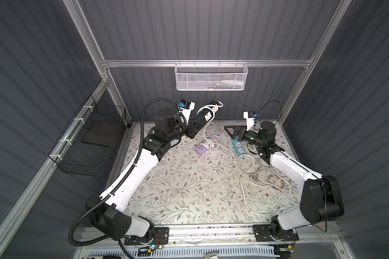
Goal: Unwrap the cord wrapped around the power strip
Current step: Unwrap the power cord from the power strip.
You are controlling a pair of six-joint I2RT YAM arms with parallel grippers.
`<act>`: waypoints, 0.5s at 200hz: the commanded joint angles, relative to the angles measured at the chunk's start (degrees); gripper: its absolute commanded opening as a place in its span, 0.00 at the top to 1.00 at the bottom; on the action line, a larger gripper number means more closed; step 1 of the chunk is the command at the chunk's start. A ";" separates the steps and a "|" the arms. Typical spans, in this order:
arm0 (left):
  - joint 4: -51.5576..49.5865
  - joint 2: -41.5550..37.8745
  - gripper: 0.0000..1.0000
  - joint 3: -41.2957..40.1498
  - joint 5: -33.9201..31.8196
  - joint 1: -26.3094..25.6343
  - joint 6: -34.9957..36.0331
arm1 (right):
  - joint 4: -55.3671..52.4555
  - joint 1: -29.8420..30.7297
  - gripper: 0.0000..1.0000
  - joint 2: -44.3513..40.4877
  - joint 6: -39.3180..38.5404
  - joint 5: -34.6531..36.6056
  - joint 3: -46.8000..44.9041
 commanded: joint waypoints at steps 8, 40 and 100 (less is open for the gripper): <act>3.28 0.18 1.00 3.33 4.15 0.10 -2.19 | 12.70 4.81 0.01 3.52 -5.63 0.64 2.46; 3.55 0.51 1.00 3.47 5.52 0.02 -3.30 | 18.28 7.78 0.01 5.59 -10.45 6.23 1.34; 4.63 1.13 1.00 3.44 7.48 -0.76 -4.90 | 20.29 10.23 0.03 12.22 -11.77 9.85 6.82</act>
